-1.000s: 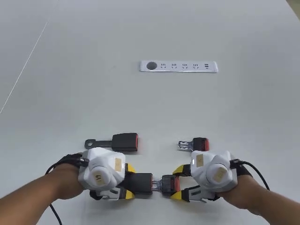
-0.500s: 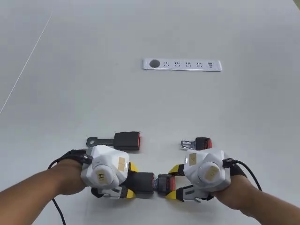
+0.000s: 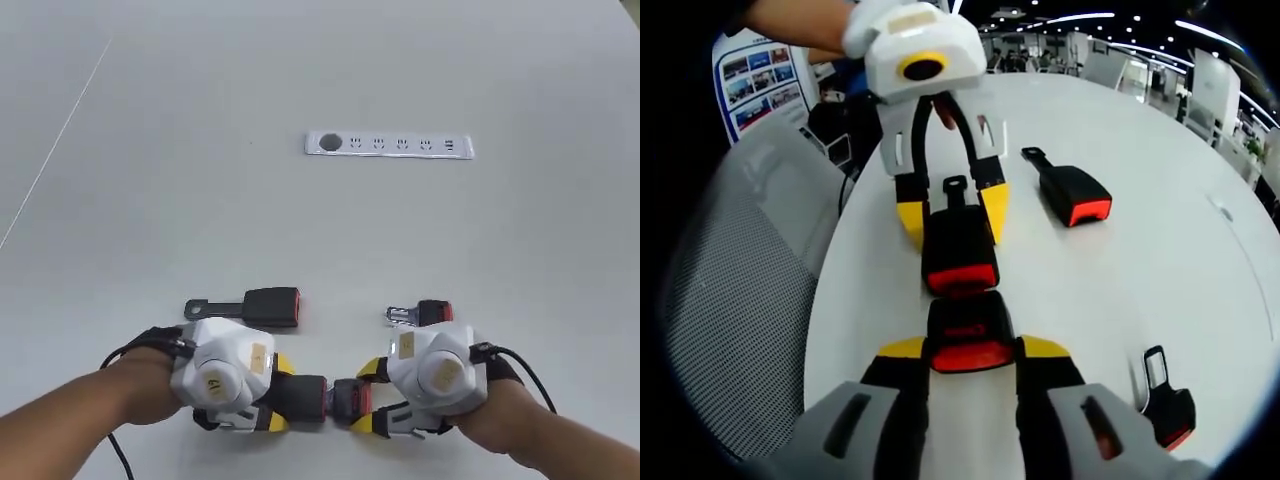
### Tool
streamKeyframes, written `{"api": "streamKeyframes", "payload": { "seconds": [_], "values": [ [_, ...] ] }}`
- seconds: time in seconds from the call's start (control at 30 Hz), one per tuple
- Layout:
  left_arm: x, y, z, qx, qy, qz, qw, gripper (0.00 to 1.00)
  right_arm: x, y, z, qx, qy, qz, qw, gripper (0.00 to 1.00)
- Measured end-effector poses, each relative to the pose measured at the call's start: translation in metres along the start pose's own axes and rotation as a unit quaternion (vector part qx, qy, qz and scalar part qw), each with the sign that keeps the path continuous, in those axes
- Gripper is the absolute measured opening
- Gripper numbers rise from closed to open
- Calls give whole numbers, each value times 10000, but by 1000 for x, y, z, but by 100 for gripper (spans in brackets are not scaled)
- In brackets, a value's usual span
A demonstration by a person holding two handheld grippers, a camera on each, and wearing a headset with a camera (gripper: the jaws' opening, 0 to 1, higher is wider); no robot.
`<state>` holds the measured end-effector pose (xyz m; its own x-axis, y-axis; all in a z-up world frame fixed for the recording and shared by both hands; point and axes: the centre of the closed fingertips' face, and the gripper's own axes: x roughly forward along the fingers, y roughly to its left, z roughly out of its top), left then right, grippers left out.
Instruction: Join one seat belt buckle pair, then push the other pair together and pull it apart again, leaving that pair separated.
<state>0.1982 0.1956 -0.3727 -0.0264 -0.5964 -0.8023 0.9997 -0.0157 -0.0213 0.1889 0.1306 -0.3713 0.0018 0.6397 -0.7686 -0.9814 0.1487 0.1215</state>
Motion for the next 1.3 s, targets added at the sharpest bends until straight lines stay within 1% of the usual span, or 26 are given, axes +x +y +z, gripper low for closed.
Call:
{"api": "streamKeyframes", "payload": {
  "seconds": [0.23, 0.37, 0.47, 0.57, 0.73, 0.83, 1.1, 1.2, 1.3],
  "values": [
    [0, -1, 0, -4, -51, 1, 10000, 34, -2, 0, 0, -69, -52, -41, 10000, 33],
    [-1, -1, 0, 19, -205, -3, 9998, 33, -3, -1, 0, -85, -132, -78, 9998, 33],
    [-1, -3, 1, 83, -256, -20, 9996, 33, -4, -1, 0, -122, -210, -80, 9997, 33],
    [-1, -2, 0, 72, -361, -14, 9993, 33, -5, -1, 1, -150, -317, -96, 9993, 33],
    [-2, -3, 1, 62, -476, -41, 9988, 33, -6, -2, 1, -152, -477, -143, 9986, 33],
    [-2, -4, 2, 70, -509, -66, 9987, 33, -7, -2, 1, -109, -582, -143, 9981, 33],
    [-3, -4, 1, 23, -608, -114, 9981, 33, -7, -2, 2, -160, -734, -128, 9971, 32],
    [-3, -4, 1, 25, -617, -123, 9980, 33, -7, -3, 2, -179, -780, -111, 9967, 32],
    [-3, -3, 0, -68, -667, -156, 9976, 33, -7, -3, 2, -143, -817, -108, 9965, 32]
  ]
}}
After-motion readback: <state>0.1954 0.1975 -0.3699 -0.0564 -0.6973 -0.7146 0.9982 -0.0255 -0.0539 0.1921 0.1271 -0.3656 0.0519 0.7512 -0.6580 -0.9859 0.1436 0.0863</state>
